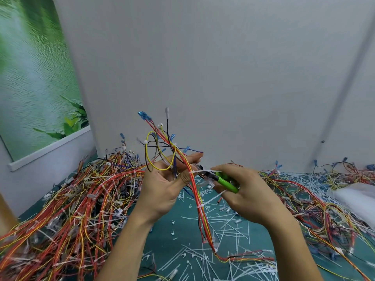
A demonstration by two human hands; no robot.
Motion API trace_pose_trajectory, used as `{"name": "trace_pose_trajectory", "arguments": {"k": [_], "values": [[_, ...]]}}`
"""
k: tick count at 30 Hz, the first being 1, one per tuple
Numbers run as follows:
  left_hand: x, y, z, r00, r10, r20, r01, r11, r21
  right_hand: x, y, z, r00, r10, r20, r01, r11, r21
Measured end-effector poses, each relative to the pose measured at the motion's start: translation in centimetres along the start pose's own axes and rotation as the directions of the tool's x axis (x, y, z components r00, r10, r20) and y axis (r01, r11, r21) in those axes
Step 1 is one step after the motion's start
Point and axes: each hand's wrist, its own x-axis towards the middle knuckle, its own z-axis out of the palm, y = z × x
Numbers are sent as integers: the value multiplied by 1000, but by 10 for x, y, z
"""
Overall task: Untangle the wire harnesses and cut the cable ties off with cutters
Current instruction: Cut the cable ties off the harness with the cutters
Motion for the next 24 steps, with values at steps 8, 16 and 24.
{"name": "trace_pose_trajectory", "arguments": {"k": [8, 16, 24], "values": [[1, -3, 2, 996, 28, -82, -27, 999, 17, 0, -6, 5, 996, 64, 69, -73, 989, 132], [0, -2, -6, 998, 19, -68, -8, 988, 151, -2, -13, 6, 993, 37, 111, -46, 996, 81], [-1, 0, -17, 999, -53, -3, 53, 981, 184, -5, -22, 9, 996, 25, 91, -27, 999, 20]]}}
